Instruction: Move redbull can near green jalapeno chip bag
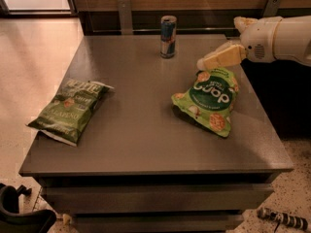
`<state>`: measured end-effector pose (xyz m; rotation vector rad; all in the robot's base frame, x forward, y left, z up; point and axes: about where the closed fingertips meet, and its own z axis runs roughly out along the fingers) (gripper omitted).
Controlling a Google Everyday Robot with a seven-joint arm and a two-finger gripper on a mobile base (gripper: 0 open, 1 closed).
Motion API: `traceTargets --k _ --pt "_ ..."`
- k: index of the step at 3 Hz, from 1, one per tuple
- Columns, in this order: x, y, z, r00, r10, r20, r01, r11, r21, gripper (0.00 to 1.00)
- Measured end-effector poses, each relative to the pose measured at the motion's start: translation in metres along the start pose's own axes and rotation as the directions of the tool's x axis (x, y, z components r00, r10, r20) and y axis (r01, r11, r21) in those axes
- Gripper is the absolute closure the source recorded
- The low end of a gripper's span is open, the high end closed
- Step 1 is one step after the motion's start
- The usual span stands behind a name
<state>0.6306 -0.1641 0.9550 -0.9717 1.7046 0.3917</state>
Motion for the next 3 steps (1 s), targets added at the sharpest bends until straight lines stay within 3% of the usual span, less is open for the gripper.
traceTargets --k 1,2,3 --pt "-0.023 -0.031 0.03 0.984 0.023 0.176 -0.04 0.9947 0.094 0.0" --pt "-0.018 -0.037 0.042 0.982 0.033 0.188 -0.052 0.9939 0.098 0.0" --pt "-0.013 -0.047 0.082 0.977 0.047 0.207 -0.063 0.9955 0.07 0.0"
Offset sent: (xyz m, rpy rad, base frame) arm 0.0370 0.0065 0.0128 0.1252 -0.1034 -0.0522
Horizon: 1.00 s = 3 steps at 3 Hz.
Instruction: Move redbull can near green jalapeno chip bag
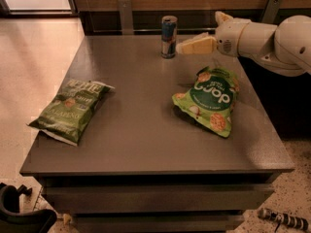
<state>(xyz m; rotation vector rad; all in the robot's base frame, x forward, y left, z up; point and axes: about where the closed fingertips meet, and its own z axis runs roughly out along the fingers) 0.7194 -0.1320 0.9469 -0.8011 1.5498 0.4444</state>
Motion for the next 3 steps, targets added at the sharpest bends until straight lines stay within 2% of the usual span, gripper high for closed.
traceTargets --k 1,3 --pt "0.013 -0.008 0.04 1.0 0.017 0.018 -0.017 0.9994 -0.03 0.0" --pt "0.028 -0.018 0.095 0.997 0.061 0.057 -0.057 0.9961 -0.067 0.0"
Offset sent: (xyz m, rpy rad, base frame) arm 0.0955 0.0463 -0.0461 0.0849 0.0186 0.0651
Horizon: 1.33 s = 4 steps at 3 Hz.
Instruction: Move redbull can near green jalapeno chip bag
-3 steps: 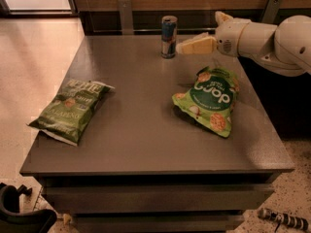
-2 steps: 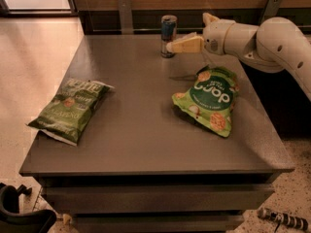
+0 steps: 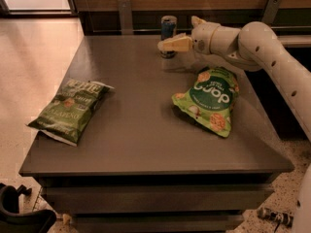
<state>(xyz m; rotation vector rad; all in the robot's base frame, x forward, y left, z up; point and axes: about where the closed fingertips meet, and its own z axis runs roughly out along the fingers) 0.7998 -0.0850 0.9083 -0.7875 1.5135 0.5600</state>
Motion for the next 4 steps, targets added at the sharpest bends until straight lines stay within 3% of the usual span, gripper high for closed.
traceTargets --k 1,4 --pt "0.005 0.0016 0.0199 1.0 0.021 0.016 -0.021 0.9996 -0.02 0.12" --pt "0.0055 0.008 0.0289 1.0 0.025 0.018 -0.024 0.9991 -0.034 0.82"
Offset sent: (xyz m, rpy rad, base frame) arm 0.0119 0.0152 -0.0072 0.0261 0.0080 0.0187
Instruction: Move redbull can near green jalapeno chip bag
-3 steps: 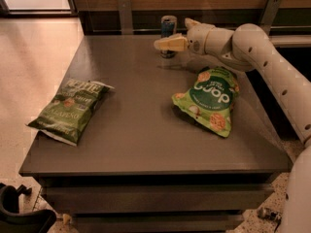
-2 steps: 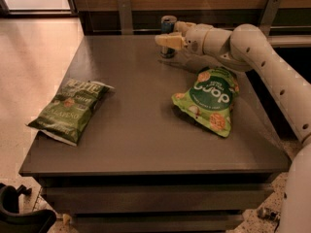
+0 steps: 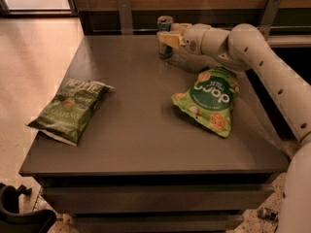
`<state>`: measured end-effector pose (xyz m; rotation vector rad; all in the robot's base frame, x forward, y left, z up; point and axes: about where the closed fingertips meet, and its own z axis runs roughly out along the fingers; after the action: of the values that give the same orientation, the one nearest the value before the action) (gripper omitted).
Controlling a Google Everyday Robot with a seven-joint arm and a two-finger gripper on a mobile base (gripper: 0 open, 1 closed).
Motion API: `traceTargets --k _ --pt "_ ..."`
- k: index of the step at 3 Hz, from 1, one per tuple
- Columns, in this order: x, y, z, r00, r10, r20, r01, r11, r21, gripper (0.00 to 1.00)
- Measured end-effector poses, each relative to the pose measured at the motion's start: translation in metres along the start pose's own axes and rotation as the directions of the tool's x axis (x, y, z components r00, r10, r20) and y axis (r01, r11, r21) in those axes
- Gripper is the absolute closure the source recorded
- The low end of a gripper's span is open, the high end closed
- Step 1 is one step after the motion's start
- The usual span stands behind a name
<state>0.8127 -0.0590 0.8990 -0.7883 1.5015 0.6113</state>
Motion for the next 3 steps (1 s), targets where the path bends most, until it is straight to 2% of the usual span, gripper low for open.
traceTargets --k 1,3 --pt "0.0001 0.0019 0.0024 1.0 0.001 0.0 -0.001 1.0 -0.004 1.0" --pt "-0.0087 0.0045 -0.0001 1.0 0.024 0.002 -0.024 0.9992 -0.033 1.0"
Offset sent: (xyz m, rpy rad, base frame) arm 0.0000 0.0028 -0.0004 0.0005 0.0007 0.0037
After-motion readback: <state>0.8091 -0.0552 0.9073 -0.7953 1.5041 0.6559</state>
